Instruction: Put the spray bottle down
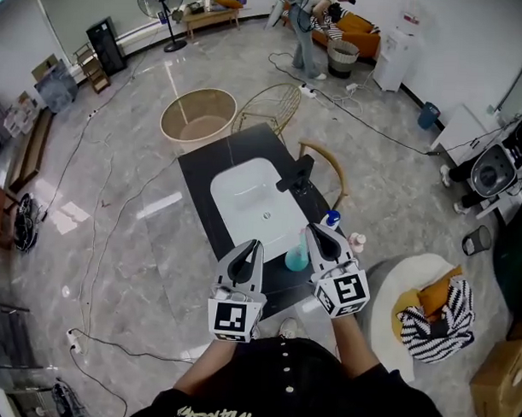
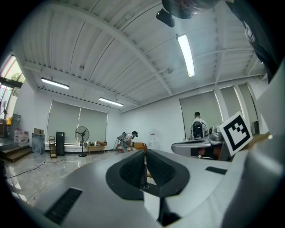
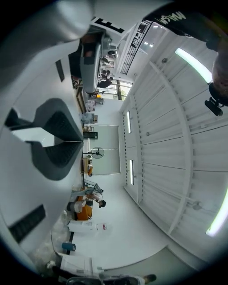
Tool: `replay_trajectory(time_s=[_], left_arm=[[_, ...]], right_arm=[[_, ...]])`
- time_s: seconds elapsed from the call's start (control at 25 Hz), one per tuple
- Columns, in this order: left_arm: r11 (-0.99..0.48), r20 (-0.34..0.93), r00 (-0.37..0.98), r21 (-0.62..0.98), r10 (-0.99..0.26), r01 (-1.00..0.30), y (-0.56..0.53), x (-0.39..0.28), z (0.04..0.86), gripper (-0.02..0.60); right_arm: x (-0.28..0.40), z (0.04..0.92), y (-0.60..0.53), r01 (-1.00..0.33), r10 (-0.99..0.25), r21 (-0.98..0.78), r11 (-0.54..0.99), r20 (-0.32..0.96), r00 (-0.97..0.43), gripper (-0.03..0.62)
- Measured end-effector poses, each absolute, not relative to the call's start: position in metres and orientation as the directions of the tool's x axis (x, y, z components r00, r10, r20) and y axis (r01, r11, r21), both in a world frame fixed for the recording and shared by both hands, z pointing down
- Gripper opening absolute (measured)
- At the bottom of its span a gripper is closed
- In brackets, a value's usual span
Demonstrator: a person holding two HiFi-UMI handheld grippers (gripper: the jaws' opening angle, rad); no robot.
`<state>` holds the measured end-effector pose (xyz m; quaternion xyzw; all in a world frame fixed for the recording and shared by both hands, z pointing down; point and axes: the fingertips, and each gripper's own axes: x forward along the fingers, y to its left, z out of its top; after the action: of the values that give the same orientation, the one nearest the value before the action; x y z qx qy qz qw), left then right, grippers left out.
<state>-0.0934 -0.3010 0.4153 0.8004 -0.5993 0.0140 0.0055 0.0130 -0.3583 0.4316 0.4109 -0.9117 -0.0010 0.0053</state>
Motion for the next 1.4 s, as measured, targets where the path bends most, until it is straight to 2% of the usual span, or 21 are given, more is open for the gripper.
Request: replay_trajectory(time_s=[0.4,1.4], left_arm=[[-0.271,0.005,0.271,-0.020,-0.963,-0.962,-0.303,-0.105,0.401,0.021],[-0.221,0.001,0.221,-0.024,-0.975,-0.975,-0.317,-0.123,0.406,0.021]], right_arm=[[0.039,0.406,-0.340,-0.795,-0.795,0.034,0.605,-0.035,-0.606,-0.003],[0.014,0.402,-0.353,-0.760,-0.760,0.083,0.645,-0.035,-0.649,-0.003]])
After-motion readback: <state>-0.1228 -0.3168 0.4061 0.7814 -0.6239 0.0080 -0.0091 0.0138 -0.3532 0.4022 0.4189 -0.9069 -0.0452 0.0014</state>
